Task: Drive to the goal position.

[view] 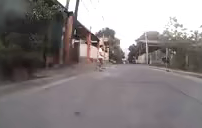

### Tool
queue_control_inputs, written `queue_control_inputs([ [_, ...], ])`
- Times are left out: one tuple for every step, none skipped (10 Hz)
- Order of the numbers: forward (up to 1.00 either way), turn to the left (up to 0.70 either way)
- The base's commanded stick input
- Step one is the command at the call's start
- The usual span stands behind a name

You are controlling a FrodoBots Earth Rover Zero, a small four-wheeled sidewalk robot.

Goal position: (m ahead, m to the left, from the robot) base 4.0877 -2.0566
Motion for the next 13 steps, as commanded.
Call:
queue_control_inputs([
  [1.0, -0.4],
  [1.0, -0.36],
  [1.0, -0.26],
  [1.0, -0.06],
  [1.0, 0.0],
  [1.0, 0.0],
  [1.0, 0.0],
  [1.0, 0.0],
  [1.0, 0.0],
  [1.0, 0.0],
  [1.0, 0.0],
  [1.0, 0.0],
  [1.0, 0.0],
])
